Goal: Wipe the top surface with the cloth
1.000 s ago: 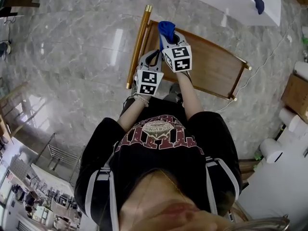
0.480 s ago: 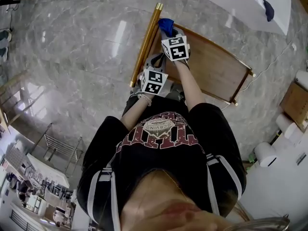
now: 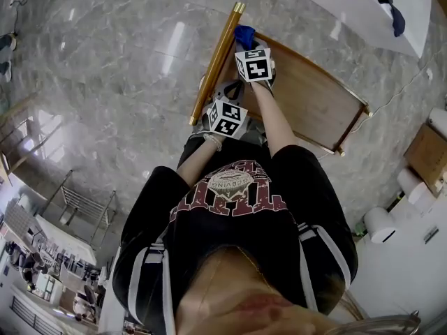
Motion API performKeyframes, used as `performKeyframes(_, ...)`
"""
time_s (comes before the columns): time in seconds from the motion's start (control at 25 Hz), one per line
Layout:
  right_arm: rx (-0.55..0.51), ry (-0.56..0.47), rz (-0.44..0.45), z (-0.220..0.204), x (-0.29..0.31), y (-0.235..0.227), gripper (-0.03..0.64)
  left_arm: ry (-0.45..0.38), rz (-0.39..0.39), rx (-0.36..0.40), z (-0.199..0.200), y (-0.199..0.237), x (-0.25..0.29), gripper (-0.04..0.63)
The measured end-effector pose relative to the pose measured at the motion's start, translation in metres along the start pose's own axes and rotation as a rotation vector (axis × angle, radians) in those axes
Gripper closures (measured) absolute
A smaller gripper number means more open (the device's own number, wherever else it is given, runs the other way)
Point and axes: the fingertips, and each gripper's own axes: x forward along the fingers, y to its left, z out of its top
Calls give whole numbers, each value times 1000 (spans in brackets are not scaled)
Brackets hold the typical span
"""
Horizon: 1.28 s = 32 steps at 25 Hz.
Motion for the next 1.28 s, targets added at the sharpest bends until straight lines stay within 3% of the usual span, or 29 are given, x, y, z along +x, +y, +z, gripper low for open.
performKeyframes(0.96, 46, -17, 18, -11, 1, -14, 561, 163, -35, 24, -38, -13, 35, 548)
performKeyframes(1.16, 65, -18, 18, -15, -2, -20, 561, 169, -52, 47, -33, -20, 43, 548)
performKeyframes(1.28, 70, -17, 19, -19, -5, -24, 561, 218, -65, 73, -41, -26, 49, 548)
